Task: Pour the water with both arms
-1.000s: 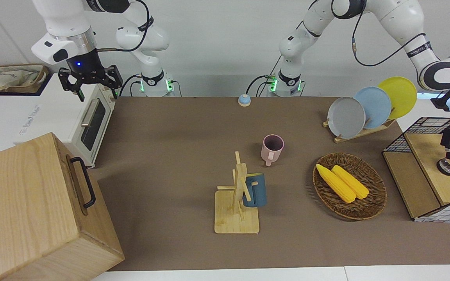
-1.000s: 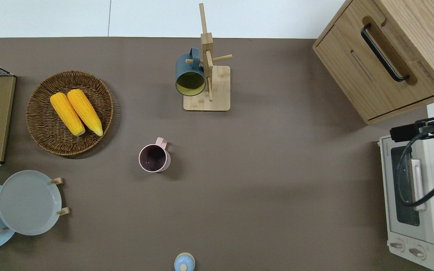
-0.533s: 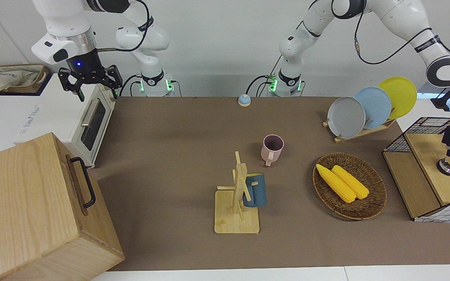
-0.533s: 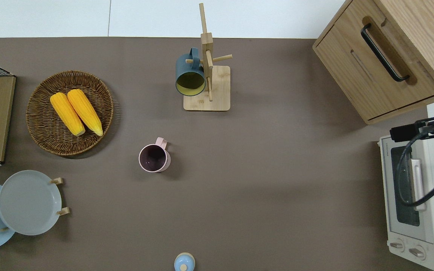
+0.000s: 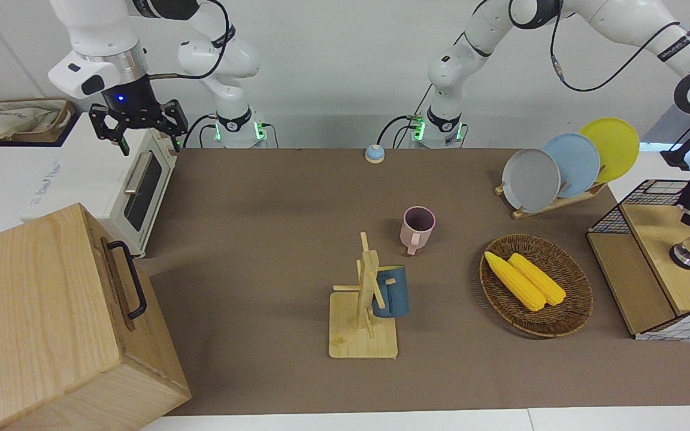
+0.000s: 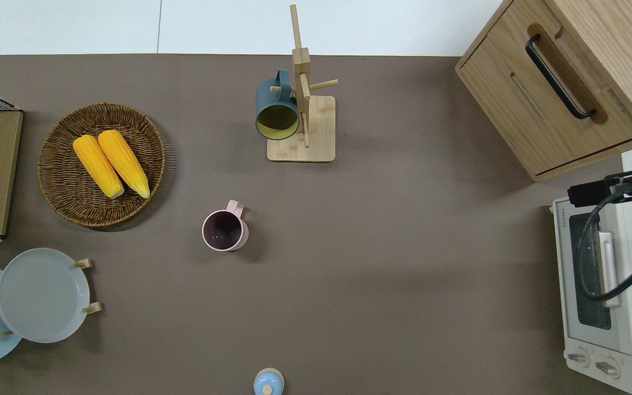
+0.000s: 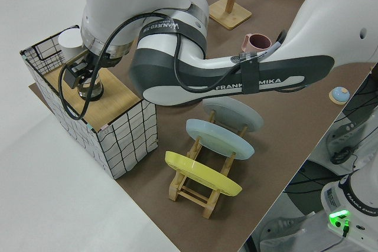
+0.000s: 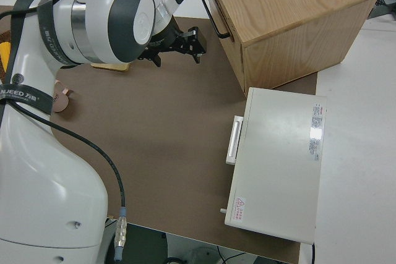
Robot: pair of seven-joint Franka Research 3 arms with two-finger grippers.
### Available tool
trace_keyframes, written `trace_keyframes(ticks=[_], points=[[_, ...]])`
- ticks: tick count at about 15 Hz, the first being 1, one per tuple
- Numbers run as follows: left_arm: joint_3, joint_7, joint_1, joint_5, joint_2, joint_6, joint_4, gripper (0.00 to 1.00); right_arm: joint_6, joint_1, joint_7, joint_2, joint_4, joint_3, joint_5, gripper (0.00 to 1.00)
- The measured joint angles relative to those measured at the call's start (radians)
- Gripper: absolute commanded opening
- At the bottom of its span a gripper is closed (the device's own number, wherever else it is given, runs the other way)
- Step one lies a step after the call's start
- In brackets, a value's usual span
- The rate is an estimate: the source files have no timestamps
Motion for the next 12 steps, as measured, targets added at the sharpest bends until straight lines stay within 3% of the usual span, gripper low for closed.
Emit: trace_keyframes(ticks=[5, 12], points=[[-0.008, -0.091, 0.0, 0.069, -0.031, -0.139, 0.026, 0.99, 0.0, 0.0, 0.0, 0.0, 0.0, 0.0, 0.0, 0.994], [-0.011, -0.12, -0.003, 0.136, -0.132, -0.379, 0.029, 0.99, 0.0, 0.0, 0.0, 0.0, 0.0, 0.0, 0.0, 0.994]])
